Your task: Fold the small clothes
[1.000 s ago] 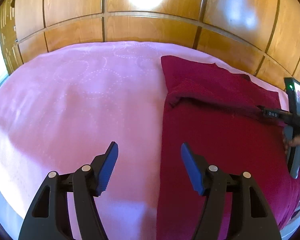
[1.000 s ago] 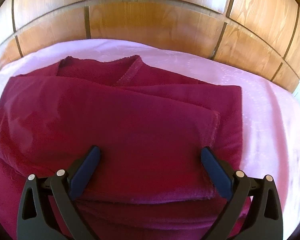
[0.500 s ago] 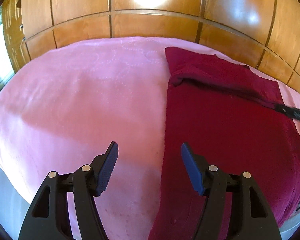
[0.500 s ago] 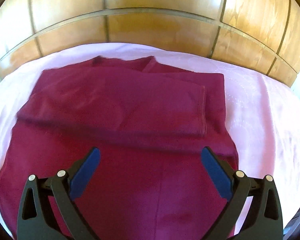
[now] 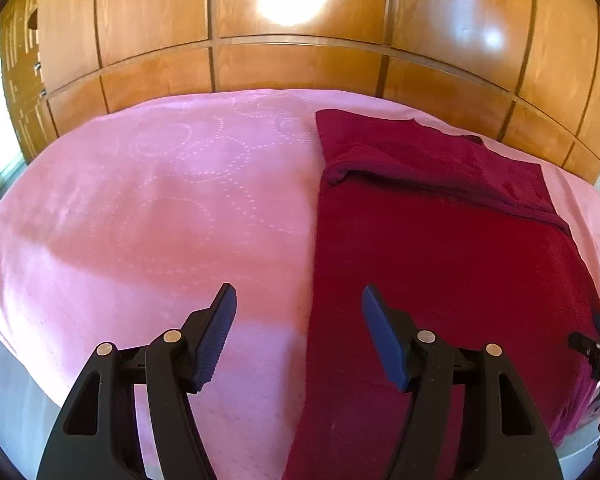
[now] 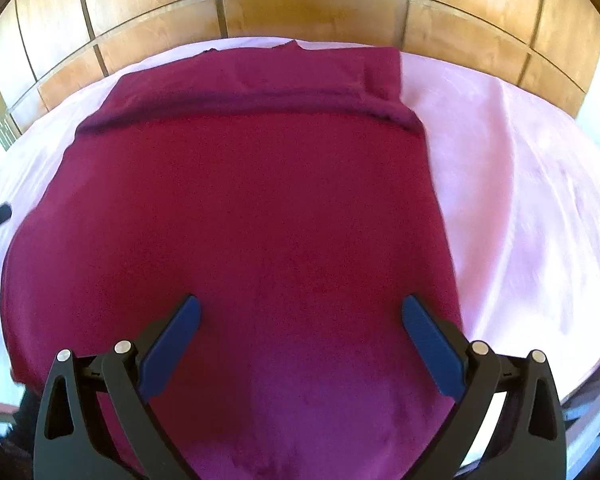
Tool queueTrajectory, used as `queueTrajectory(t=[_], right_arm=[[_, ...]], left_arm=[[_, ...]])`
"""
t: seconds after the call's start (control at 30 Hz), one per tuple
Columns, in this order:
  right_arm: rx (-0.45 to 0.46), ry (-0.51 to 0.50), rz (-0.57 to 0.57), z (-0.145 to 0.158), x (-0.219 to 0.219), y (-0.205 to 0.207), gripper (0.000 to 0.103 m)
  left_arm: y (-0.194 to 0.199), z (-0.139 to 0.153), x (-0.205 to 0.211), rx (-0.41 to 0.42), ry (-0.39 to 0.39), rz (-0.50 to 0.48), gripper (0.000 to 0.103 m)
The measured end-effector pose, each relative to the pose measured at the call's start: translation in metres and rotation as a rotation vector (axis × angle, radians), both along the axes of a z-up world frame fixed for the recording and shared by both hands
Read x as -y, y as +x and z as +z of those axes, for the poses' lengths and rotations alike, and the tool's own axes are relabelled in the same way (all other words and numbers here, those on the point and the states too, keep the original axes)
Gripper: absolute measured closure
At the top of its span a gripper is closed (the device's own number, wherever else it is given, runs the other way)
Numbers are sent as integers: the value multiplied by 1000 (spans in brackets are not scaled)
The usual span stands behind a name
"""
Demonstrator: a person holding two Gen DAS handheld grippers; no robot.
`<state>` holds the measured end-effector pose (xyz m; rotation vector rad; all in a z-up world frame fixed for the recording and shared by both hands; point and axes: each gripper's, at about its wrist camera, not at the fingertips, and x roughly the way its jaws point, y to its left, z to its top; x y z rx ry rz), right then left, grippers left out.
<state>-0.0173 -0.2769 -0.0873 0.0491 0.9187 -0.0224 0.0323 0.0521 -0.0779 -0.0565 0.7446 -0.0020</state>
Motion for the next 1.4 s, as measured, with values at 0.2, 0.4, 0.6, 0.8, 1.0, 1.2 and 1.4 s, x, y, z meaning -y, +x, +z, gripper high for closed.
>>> queueTrajectory(t=[0.2, 0.4, 0.6, 0.8, 1.0, 1.2, 1.4], right_arm=[[0, 18, -43, 5, 17, -28, 2], [-25, 27, -131, 3, 41, -47, 2], [-88, 127, -174, -9, 59, -70, 2], [-138, 290, -178, -27, 70, -88, 3], [-173, 321, -144, -41, 63, -86, 3], [-178, 331, -145, -49, 69, -80, 9], [-174, 275, -83, -46, 60, -80, 46]], left_arm=[[-6, -6, 8, -12, 8, -30, 39], [-3, -19, 16, -44, 18, -54, 39], [-1, -32, 22, -74, 12, -77, 39], [-9, -36, 23, -78, 7, -100, 39], [-24, -39, 20, -85, 7, -139, 39], [-39, -42, 16, -93, 53, -181, 39], [-61, -44, 3, -150, -18, -297, 53]])
